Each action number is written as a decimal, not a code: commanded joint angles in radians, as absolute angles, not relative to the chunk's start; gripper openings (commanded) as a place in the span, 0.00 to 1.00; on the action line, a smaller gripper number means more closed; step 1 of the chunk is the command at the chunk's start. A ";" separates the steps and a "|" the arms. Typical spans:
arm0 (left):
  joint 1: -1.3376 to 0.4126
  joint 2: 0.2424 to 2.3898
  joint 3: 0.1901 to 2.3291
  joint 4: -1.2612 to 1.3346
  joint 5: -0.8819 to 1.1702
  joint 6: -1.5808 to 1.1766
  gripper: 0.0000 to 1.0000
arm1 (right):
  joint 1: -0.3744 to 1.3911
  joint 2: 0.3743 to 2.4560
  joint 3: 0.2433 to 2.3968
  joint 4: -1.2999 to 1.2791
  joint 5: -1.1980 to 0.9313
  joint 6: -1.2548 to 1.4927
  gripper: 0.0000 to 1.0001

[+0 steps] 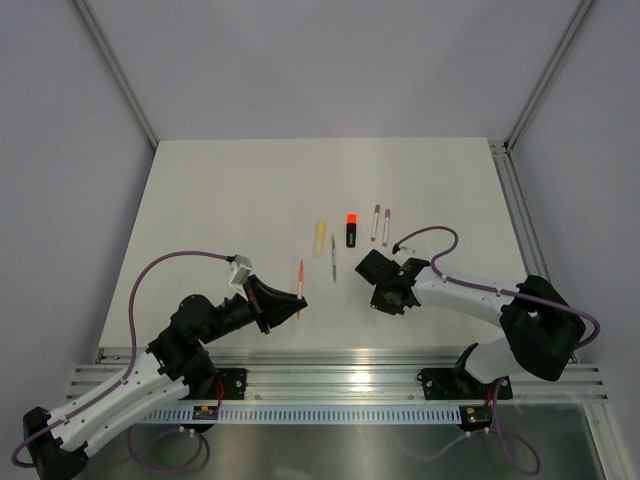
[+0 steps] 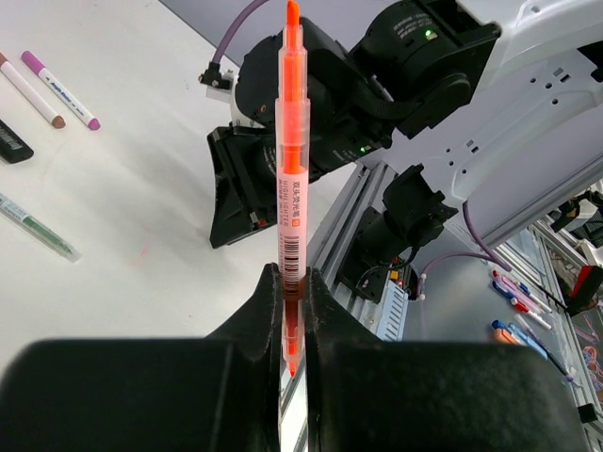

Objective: Insert the pens into the pen caps
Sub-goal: Insert the pen cap onto the pen.

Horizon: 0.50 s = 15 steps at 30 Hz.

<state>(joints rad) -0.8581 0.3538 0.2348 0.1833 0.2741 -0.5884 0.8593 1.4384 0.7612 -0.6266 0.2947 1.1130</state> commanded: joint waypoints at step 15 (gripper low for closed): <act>-0.861 0.365 0.232 0.258 0.299 -0.592 0.00 | 0.580 1.618 0.969 -0.615 0.273 0.759 0.00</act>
